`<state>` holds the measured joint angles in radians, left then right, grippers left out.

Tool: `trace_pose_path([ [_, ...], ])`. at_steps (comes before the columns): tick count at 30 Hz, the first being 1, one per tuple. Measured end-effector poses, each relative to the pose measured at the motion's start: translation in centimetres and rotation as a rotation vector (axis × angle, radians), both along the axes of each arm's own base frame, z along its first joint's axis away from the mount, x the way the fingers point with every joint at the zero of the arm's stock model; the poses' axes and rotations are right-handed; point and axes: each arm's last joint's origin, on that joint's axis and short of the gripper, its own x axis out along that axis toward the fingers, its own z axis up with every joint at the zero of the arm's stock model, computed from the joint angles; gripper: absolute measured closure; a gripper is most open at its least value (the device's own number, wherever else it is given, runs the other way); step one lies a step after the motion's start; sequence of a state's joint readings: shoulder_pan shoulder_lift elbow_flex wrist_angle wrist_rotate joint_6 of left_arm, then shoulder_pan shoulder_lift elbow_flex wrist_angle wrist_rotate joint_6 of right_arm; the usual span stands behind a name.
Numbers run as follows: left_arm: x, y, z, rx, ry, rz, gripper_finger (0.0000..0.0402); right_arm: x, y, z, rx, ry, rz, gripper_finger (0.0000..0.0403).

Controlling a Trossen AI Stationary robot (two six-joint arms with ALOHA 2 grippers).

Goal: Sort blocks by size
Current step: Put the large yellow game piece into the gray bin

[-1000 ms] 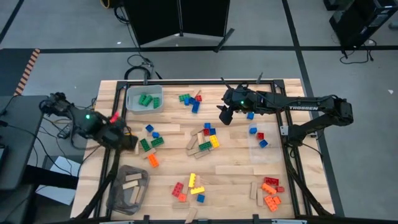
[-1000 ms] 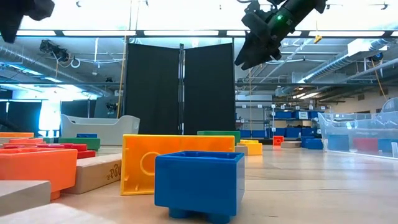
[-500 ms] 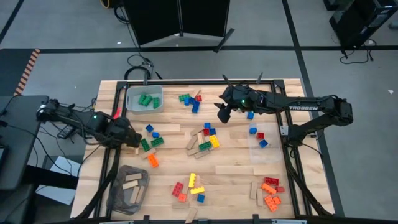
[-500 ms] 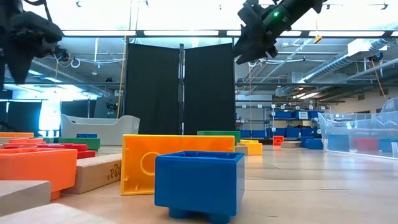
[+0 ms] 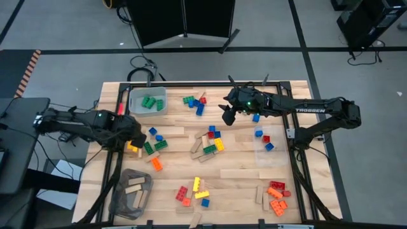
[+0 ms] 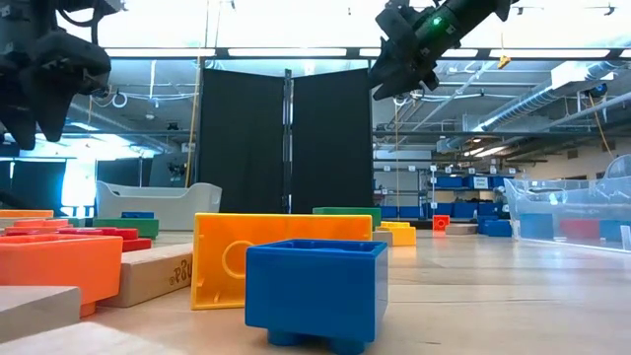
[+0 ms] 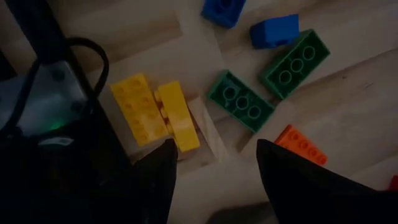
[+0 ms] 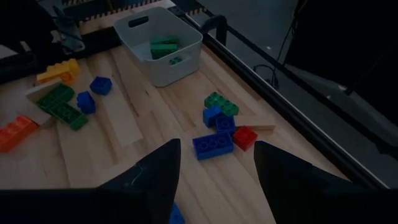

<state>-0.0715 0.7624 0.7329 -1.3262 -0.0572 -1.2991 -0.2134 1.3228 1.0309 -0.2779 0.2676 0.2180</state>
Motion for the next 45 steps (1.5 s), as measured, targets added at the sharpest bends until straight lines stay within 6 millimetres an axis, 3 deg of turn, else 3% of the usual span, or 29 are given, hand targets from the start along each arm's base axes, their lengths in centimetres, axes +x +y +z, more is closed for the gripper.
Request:
trace_pose_path([
  [9,0.8,0.7,0.1,-0.008,-0.018,-0.094,0.0197,0.0,0.0,0.0,0.019,-0.011,-0.014,0.0183],
  [18,3.1,1.0,-1.0,-0.016,0.032,-0.512,0.0198,0.0,0.0,0.0,0.048,-0.027,-0.033,0.0183],
  [26,4.4,1.0,-2.3,-0.023,0.153,-0.731,0.0194,0.0,0.2,0.0,0.085,-0.047,-0.053,0.0183],
  [31,5.1,1.0,-3.2,-0.073,0.218,-0.792,0.0164,0.1,0.5,-0.1,0.099,-0.048,-0.051,0.0183],
  [45,7.0,1.2,-6.7,-0.194,0.502,-1.040,0.0028,0.1,0.7,-0.1,0.130,-0.067,-0.072,0.0183],
])
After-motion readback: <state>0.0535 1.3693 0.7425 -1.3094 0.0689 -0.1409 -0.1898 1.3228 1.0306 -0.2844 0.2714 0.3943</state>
